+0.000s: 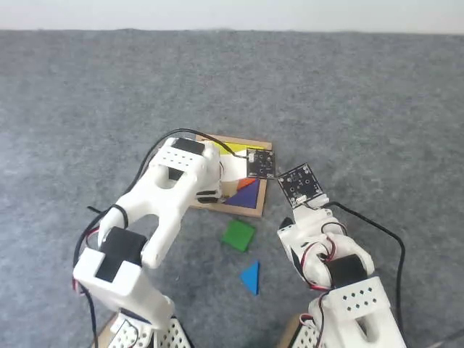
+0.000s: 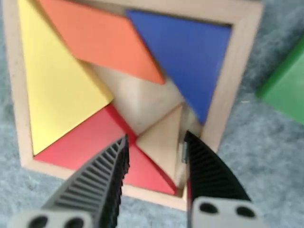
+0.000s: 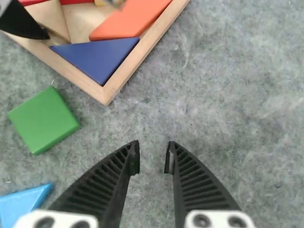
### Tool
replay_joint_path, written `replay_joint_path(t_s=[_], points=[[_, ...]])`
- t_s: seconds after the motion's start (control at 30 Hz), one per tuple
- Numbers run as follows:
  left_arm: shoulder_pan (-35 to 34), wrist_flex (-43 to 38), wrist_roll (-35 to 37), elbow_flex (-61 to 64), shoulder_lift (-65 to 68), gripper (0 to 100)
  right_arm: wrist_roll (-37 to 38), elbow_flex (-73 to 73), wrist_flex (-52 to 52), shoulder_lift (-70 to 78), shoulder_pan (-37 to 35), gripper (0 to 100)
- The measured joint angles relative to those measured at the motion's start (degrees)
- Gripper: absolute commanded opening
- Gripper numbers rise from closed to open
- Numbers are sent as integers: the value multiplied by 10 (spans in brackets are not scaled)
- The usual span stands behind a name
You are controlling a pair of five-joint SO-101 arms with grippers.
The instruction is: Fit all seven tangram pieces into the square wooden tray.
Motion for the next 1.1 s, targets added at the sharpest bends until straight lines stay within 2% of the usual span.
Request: replay_joint_path(t_s=[0.3,0.6,0.73,0.83,0.9,1.0,1.1], points=[[-2,20,0,32,-54,199,0,0,-4,0,0,109],[-3,-4,162,98,-154,201,0,0,-4,0,1,106],[-11,18,281,99,-239,199,0,0,-4,0,36,91],[-44,55,378,104,-326,199,0,-17,-4,0,65,32],[-85,75,436,120,-390,190,4,-33,-4,0,65,31],[-168,85,505,172,-484,122,31,-64,-2,0,35,32],[-247,86,542,249,-559,39,40,-115,5,24,-4,29]])
